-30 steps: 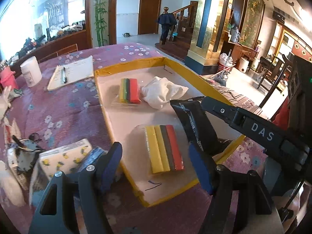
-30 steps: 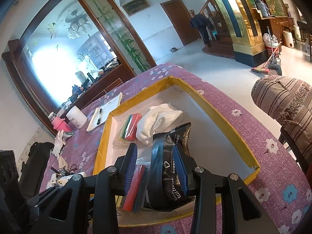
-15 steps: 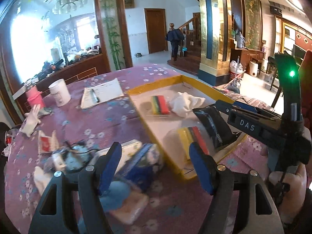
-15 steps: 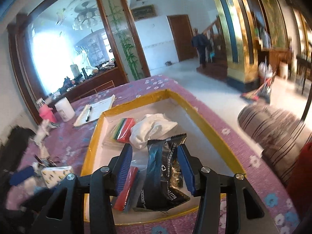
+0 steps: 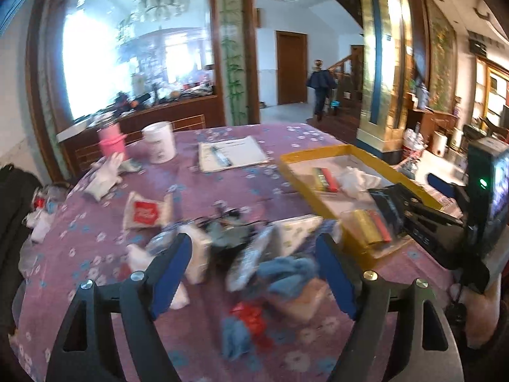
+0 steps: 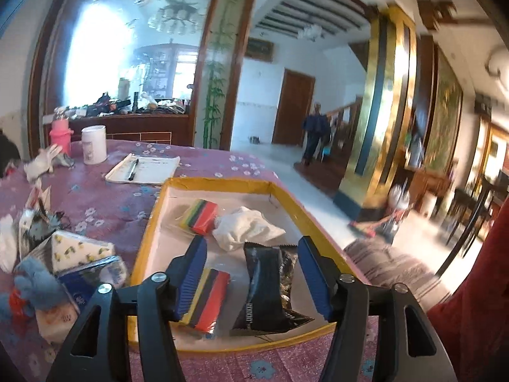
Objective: Organize soft objects
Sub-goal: 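Withdraw both tools from the tray back over the cluttered table, then grasp the blue cloth with red band with left tool while right grasps pink tissue pack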
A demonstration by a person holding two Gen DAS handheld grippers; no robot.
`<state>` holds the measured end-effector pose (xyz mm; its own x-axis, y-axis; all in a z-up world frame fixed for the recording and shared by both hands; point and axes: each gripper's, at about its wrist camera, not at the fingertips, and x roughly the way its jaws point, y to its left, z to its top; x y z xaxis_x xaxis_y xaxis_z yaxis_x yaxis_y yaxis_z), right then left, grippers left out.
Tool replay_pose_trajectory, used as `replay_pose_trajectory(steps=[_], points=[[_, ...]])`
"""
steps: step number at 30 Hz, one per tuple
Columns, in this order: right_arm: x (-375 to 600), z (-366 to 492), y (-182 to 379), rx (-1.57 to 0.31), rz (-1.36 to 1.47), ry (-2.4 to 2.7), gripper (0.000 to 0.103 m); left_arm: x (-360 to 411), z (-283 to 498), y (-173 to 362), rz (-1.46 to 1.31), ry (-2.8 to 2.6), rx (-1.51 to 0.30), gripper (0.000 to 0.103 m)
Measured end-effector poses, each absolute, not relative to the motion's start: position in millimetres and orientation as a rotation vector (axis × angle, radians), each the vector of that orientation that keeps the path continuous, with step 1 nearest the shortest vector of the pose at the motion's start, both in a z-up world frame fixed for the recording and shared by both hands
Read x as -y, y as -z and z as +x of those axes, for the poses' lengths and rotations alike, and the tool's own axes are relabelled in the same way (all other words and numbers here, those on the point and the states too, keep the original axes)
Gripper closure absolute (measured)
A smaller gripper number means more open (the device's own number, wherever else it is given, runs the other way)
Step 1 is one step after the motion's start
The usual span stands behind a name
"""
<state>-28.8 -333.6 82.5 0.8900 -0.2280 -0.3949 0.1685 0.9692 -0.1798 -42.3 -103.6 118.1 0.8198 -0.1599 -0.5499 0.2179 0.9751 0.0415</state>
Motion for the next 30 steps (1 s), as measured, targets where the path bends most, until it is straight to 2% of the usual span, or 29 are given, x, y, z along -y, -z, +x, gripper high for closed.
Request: replay_pose_trajectory(steps=[8,18,25,30], points=[[299.7,-42.4,-81.6,-0.404,-0.25,0.184,0.035,47.9,-31.9,-109.3,0.021,0.104,-0.598,0.024],[291.9,-64.6,-100.9,-0.456,-0.042,-0.111,0.033,-18.5,-2.0,-73.7,-0.141,-0.004,-0.715,0.024],[249.7,-51.9,-69.9,-0.715,0.083,-0.524,0.033,-38.7,2.7,-60.1,-0.221,-0.022,-0.75,0.024],[222.1,-37.7,-39.4,-0.83,-0.032,-0.497,0.033,-42.4,0.6,-59.9,-0.25,-0.003,-0.75,0.024]])
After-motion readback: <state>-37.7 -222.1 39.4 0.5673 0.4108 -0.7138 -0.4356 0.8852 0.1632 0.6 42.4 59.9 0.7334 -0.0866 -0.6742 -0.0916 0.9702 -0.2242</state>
